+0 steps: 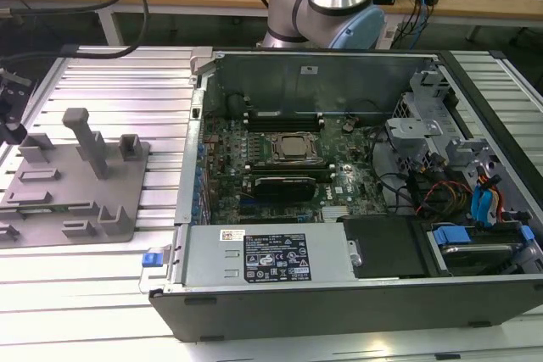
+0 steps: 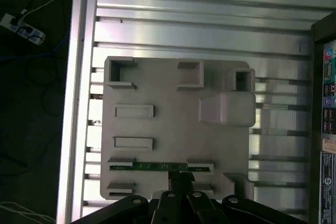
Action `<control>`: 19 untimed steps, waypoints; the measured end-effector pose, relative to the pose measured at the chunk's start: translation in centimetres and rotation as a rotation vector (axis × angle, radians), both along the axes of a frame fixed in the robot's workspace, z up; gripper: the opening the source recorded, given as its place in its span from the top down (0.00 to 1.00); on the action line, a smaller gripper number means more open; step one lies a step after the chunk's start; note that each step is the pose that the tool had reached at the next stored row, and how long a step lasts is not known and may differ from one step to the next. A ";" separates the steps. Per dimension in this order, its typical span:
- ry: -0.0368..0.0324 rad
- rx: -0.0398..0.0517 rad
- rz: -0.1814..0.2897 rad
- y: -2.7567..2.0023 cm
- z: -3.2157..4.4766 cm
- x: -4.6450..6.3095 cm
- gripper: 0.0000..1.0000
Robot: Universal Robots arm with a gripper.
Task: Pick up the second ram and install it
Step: 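Pick up the second ram and move it above second insertion slot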
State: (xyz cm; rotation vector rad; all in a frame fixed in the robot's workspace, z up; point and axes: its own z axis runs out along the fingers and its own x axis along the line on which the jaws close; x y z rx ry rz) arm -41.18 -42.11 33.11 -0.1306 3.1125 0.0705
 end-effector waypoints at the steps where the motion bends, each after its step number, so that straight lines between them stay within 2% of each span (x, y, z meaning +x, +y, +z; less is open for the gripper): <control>1: 0.0000 0.0000 0.038 0.00 -0.01 0.0 0.92; 3: 0.0000 -0.0001 0.140 0.00 -0.08 0.0 0.92; 5: 0.0000 -0.0001 0.184 0.00 -0.12 0.0 0.92; 8: 0.0000 -0.0001 0.303 0.00 -0.21 0.0 0.92; 10: 0.0000 -0.0001 0.340 0.00 -0.23 0.0 0.92; 12: 0.0000 -0.0001 0.436 0.00 -0.28 0.0 0.92; 14: -0.0001 0.0000 0.477 0.00 -0.31 0.0 0.92; 17: -0.0001 -0.0001 0.645 0.00 -0.46 0.0 0.92; 19: 0.0000 -0.0001 0.709 0.00 -0.55 0.0 0.92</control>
